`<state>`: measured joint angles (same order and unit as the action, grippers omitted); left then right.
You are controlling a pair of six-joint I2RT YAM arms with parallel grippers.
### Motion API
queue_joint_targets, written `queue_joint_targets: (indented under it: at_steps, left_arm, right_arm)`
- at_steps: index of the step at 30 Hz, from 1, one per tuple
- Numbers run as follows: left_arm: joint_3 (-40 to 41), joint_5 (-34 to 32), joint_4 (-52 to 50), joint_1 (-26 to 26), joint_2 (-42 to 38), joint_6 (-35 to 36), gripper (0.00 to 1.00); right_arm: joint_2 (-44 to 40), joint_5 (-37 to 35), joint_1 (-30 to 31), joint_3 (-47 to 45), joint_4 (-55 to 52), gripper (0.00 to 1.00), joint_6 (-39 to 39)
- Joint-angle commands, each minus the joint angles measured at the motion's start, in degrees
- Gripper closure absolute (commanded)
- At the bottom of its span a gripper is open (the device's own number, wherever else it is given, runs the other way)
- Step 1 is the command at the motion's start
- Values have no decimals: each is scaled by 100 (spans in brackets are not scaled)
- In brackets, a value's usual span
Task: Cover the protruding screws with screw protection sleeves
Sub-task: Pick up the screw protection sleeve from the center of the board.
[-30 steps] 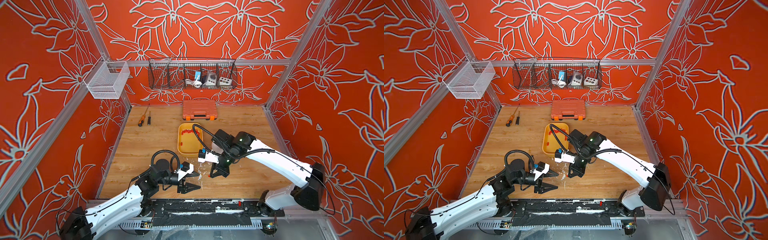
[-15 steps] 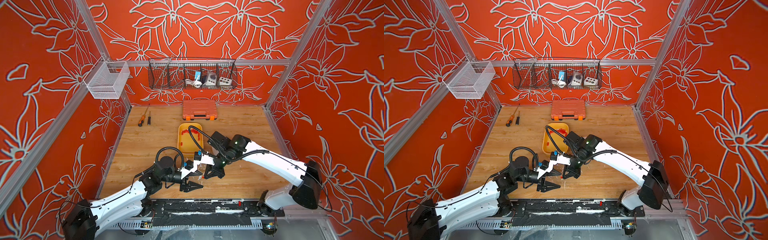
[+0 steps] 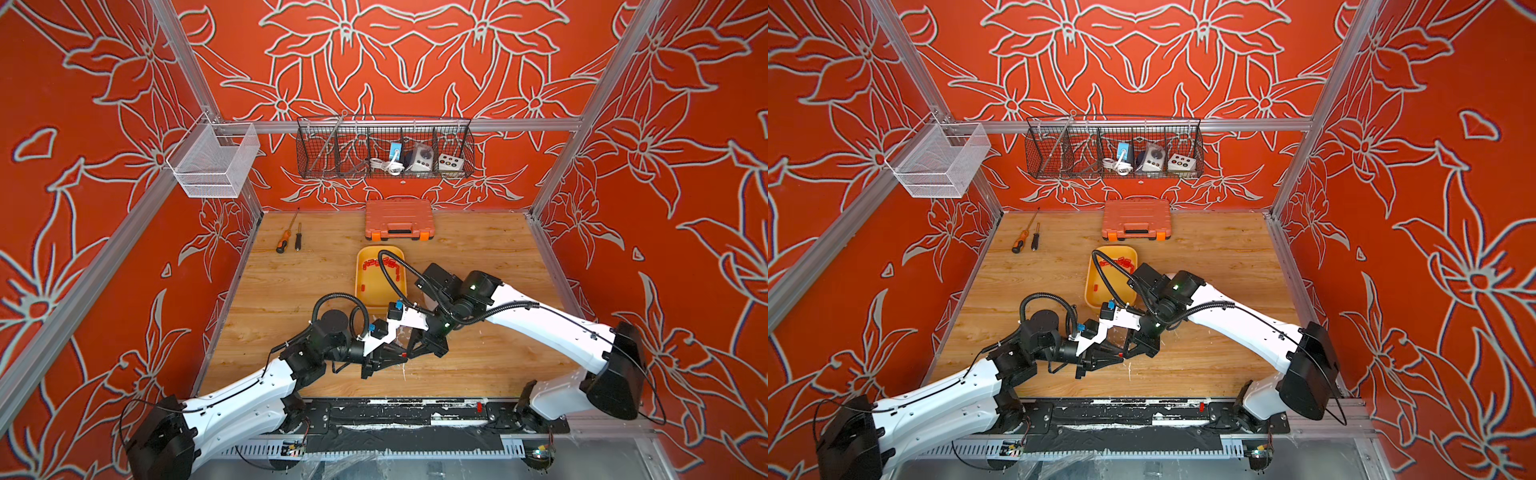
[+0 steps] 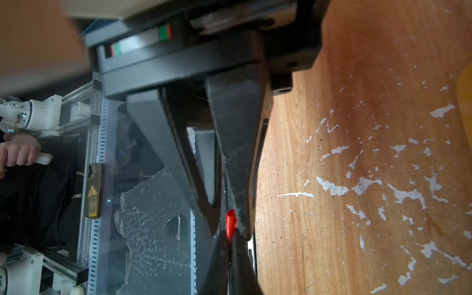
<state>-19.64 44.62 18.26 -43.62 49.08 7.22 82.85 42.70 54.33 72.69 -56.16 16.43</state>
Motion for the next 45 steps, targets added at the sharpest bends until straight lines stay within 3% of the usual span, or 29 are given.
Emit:
queue_joint_targets:
  at_steps: [1, 4, 11, 13, 15, 17, 20, 23, 26, 29, 32, 36, 42, 45]
  left_arm:
    - [-142, 215, -65, -33, -39, -197, 91]
    - [-129, 205, -61, -33, -49, -202, 100]
    - [-180, -21, 68, -33, -91, -465, 100]
    - [-231, -320, 141, -33, -92, -707, 100]
    - [-267, -689, 190, -33, -112, -952, 100]
    - [-293, -1217, 283, -20, -152, -1222, 100]
    - [-320, -1711, 649, 135, -176, -1684, 100]
    - [-288, -1623, 1491, 611, 10, -2402, 100]
    - [-275, -1260, 2496, 993, 366, -2975, 100]
    - [-485, -1076, 2759, 1022, 567, -2981, 100]
    - [-677, -941, 2866, 1022, 632, -2962, 100]
    - [-757, -880, 3084, 1022, 673, -2916, 100]
    - [-735, -934, 3291, 1022, 717, -3029, 100]
    - [-707, -912, 3384, 1022, 919, -3062, 100]
  right_arm:
    - [-179, -144, 87, -90, 214, 100, 382]
    - [-208, -136, 87, -94, 245, 100, 374]
    - [-301, -224, 86, -105, 434, 99, 267]
    - [-436, -462, 87, -114, 573, 74, 164]
    - [-737, -767, 78, -182, 839, 59, 22]
    - [-1318, -1143, 41, -461, 1496, 50, -198]
    - [-2576, -2042, -159, -1450, 3356, 38, -922]
    - [-3572, -2048, -611, -2554, 5160, 26, -1710]
    - [-3949, -1768, -989, -3324, 6481, 27, -2457]
    - [-3796, -1572, -1172, -3848, 7639, 32, -3296]
    - [-3304, -1013, -1390, -4118, 8748, 35, -4072]
    - [-2513, -321, -1663, -4298, 10465, 47, -5169]
    - [-1312, 282, -1845, -4379, 13307, 50, -6761]
    - [-919, 453, -1857, -4221, 13693, 55, -7122]
